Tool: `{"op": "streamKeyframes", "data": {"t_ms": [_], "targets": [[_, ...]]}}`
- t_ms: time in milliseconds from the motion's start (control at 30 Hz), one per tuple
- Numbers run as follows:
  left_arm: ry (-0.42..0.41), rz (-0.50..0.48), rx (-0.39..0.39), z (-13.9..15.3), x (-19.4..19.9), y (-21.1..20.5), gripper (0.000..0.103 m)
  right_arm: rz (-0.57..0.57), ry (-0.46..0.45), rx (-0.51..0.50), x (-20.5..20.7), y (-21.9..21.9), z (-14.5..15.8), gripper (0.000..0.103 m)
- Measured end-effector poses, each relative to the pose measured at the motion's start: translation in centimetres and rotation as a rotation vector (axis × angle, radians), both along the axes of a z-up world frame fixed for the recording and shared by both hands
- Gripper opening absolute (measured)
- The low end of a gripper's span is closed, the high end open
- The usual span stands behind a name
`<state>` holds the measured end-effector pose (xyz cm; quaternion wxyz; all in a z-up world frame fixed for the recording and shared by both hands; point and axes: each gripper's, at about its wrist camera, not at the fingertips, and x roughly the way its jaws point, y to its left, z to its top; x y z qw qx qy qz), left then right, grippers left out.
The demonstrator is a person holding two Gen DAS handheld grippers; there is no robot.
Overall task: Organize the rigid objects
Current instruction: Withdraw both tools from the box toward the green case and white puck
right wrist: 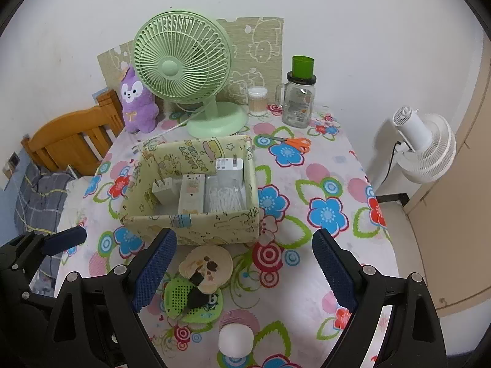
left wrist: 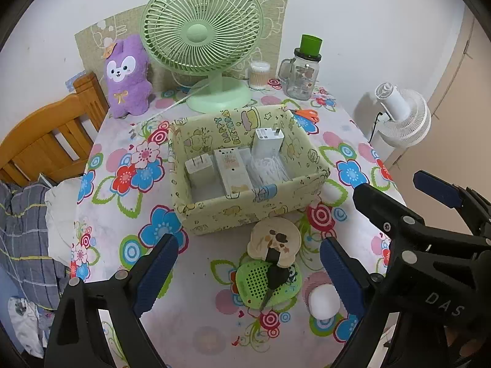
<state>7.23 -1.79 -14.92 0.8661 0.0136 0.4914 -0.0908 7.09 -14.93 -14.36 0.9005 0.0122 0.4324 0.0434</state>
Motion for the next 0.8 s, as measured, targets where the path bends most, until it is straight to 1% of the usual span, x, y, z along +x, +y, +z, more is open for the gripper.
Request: {"op": "streamKeyframes", "data": {"t_ms": [167,400,567,800], "targets": [[-0.002,-0.008,-0.008,-0.1,-0.6,0.4,0.096,-0.017,-0.006,0.002,-0.8,0.2,-0.3,0.092],[-0.01,-0.044,-0.004,-0.7,-1.4,0.8,0.096,-0.034,-0.012,0.006,-2.2,0.5,-0.9,0.092],[-0.001,-0.073,-0.011,-1.6,-1.7,0.9,0.096,-0.055,-0.005,0.005,-2.8,0.6,-1.6,0.092],[0.015,-0.127,-0.009,-3.1,-1.7,0.6,0.096,-0.111,0.014,0.021,-3.7,0.3,-3.4,0.092]]}}
